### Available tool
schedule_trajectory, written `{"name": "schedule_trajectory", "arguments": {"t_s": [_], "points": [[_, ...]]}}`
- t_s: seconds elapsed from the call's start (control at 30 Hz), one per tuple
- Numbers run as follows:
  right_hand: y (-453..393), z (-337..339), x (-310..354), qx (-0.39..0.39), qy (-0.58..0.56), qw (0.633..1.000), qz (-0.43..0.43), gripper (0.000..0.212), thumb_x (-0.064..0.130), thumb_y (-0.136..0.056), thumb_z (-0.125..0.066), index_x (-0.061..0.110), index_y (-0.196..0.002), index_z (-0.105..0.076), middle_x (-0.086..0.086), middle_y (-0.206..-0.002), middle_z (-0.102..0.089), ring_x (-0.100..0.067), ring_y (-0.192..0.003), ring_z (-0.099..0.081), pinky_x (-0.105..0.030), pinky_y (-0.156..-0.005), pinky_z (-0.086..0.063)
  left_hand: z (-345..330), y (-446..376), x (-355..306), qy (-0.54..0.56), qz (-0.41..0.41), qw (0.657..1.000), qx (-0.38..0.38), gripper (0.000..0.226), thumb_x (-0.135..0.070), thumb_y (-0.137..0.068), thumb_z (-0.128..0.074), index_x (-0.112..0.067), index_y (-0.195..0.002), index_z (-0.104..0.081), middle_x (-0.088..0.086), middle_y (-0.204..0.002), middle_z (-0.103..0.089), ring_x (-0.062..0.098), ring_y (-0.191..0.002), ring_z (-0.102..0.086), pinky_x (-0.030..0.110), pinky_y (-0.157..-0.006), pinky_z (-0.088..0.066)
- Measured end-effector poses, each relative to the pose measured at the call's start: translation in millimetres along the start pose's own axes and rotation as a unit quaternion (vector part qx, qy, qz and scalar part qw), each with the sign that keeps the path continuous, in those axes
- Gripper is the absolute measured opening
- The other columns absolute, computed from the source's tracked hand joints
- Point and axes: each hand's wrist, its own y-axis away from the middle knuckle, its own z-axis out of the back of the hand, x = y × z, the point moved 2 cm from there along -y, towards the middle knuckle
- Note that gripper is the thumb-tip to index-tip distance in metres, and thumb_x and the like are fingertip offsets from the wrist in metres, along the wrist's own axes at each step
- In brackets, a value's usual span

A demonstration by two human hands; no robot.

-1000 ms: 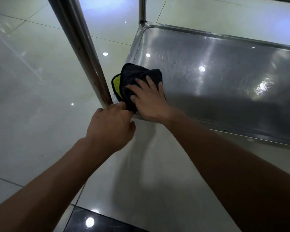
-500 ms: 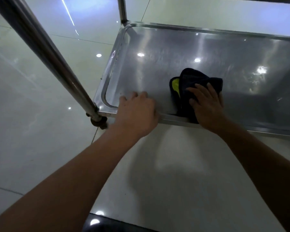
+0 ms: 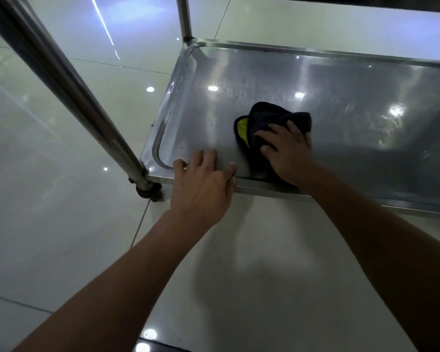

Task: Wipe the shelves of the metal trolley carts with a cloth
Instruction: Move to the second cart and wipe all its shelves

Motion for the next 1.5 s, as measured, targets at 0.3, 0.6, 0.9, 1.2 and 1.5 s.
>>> {"name": "schedule_trajectory", "arguments": {"t_s": [0.3, 0.6, 0.9, 1.2, 1.5], "points": [[-78, -15, 130, 0.119, -0.022, 0.982, 0.149, 0.044, 0.038, -0.105, -0.036, 0.043, -0.149, -0.038, 0.007, -0.165, -0.019, -0.027, -0.154, 0.004, -0.060, -0.118, 0.009, -5, 1, -1, 0.008, 0.029, 1.000, -0.008, 0.044, -0.049, -0.101, -0.035, -0.042, -0.143, -0.043, 0.000, -0.143, -0.040, 0.025, -0.131, -0.036, 0.053, -0.104, -0.027], [-60, -21, 99, 0.026, -0.060, 0.991, 0.119, 0.043, 0.039, -0.103, -0.036, 0.042, -0.145, -0.043, 0.008, -0.162, -0.028, -0.022, -0.153, -0.004, -0.055, -0.120, 0.005, 2, -3, 1, -0.006, 0.015, 1.000, -0.007, 0.042, -0.052, -0.099, -0.035, -0.040, -0.138, -0.047, 0.000, -0.123, -0.049, 0.025, -0.116, -0.046, 0.050, -0.100, -0.031], [0, 3, -26, -0.062, -0.035, 0.997, 0.010, 0.040, 0.037, -0.101, -0.044, 0.035, -0.141, -0.051, 0.003, -0.156, -0.040, -0.028, -0.151, -0.017, -0.058, -0.119, -0.008, 9, -4, 0, -0.002, 0.018, 1.000, 0.024, 0.041, -0.053, -0.098, -0.035, -0.042, -0.130, -0.058, 0.002, -0.121, -0.053, 0.031, -0.114, -0.050, 0.051, -0.099, -0.033], [76, 54, -159, -0.124, -0.032, 0.981, -0.146, 0.056, 0.032, -0.090, -0.035, 0.017, -0.140, -0.056, -0.014, -0.151, -0.047, -0.028, -0.145, -0.028, -0.036, -0.121, -0.006, 16, -18, -39, 0.042, -0.055, 0.996, 0.049, 0.035, -0.028, -0.094, -0.047, -0.034, -0.123, -0.064, 0.001, -0.130, -0.053, 0.029, -0.121, -0.045, 0.043, -0.096, -0.035], [80, 21, -70, -0.058, -0.007, 0.995, -0.078, 0.044, 0.037, -0.098, -0.038, 0.035, -0.139, -0.052, 0.003, -0.156, -0.040, -0.029, -0.151, -0.017, -0.058, -0.119, -0.014, 8, -20, -61, 0.042, -0.044, 0.997, 0.056, 0.034, -0.032, -0.096, -0.046, -0.031, -0.121, -0.069, 0.001, -0.122, -0.054, 0.029, -0.114, -0.047, 0.046, -0.096, -0.038]]}}
